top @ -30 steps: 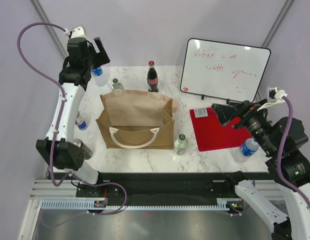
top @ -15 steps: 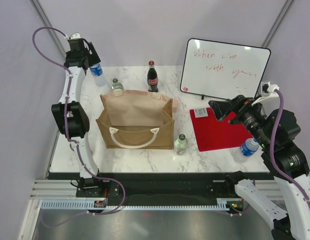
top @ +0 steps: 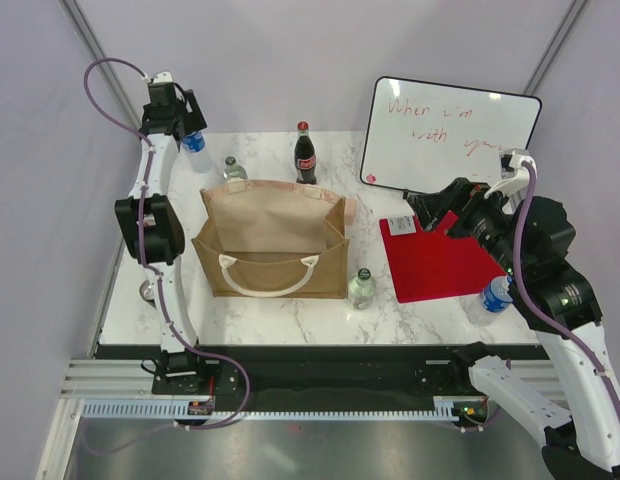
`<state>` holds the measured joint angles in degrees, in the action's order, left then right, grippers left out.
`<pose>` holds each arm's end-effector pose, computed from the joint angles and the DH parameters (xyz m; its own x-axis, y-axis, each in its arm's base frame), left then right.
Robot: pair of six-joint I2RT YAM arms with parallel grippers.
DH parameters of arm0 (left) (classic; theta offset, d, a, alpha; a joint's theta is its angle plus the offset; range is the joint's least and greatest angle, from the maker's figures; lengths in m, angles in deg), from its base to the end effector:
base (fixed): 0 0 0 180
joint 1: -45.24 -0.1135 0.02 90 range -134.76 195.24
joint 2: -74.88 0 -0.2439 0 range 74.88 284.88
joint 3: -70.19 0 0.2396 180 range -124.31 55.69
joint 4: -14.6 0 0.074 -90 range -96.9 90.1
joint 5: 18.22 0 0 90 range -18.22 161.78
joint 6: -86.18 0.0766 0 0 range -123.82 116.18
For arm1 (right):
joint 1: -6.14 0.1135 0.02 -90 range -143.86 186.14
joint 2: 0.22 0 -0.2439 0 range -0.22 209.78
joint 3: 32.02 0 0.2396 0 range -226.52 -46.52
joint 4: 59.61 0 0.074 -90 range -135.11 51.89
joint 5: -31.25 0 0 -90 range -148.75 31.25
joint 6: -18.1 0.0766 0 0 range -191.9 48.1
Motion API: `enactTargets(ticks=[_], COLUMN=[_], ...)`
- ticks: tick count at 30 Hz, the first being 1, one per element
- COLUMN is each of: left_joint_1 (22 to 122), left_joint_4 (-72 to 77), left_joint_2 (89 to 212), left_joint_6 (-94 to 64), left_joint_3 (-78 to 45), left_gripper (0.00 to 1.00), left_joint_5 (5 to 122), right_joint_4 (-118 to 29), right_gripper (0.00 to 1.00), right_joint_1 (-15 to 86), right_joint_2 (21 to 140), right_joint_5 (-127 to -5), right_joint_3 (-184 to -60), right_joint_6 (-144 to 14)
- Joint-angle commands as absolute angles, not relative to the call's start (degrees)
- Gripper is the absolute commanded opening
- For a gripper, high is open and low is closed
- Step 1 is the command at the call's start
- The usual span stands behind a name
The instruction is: Place the beverage into the canvas bag
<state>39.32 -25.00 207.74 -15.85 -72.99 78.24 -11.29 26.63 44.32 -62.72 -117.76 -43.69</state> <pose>0.5487 0.0656 0.2618 -0.4341 -0.2532 -0.8646 -0.2971 0.9462 -0.1280 0.1627 0.0665 0.4238 -0.2978 0.3921 -0.8704 -0.3096 0.8228 0.4766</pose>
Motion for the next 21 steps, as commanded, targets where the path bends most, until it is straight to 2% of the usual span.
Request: enactTargets(ticks=[1,16,21], left_joint_1=[39.3,40.1,40.1], left_joint_4=[-20.2,-20.6,-20.0], left_joint_2=[209.4,212.2,212.6], left_joint_6=[-13.1,-14.7,-12.2], left_joint_3=[-76.0,-75.4,-77.1], left_gripper=[0.88,0.87,0.64], left_joint_5=[78.3,79.7,79.2], right_joint_4=[-13.2,-12.5,-12.4], right_gripper=[0.98,0.98,0.98], right_joint_1=[26.5,26.5,26.5], right_joint_2=[44.1,41.9,42.4], right_joint_5=[-61.1,-59.1,-58.0], right_joint_3=[-118.2,-118.7,-118.9], right_joint_6=[-45.4,-46.7,-47.4])
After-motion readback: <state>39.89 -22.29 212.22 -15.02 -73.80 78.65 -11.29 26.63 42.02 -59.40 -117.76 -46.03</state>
